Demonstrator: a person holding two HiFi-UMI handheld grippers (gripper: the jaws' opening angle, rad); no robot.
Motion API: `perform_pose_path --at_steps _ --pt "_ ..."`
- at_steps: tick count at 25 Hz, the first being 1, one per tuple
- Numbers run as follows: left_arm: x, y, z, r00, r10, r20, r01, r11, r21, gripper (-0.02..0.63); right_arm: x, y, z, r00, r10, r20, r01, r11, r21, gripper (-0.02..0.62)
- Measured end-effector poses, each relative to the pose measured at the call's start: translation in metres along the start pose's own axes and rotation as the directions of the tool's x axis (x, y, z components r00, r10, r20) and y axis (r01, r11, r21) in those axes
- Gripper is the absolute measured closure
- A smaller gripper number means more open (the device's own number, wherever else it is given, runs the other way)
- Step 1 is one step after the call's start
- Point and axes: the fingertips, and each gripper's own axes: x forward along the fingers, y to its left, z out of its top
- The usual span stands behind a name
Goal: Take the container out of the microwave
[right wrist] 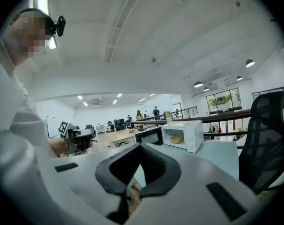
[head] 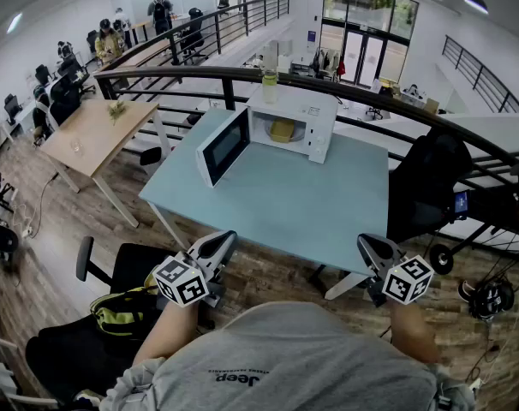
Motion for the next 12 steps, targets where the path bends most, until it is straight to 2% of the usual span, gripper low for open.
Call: perform_pose_path --at_steps 12 --pt "0.013 -0.004 0.006 1.0 -0.007 -0.007 0.007 1.0 0.015 0.589 0.004 -0.004 0.007 1.0 0.013 -0.001 -0.013 1.0 -0.026 0.58"
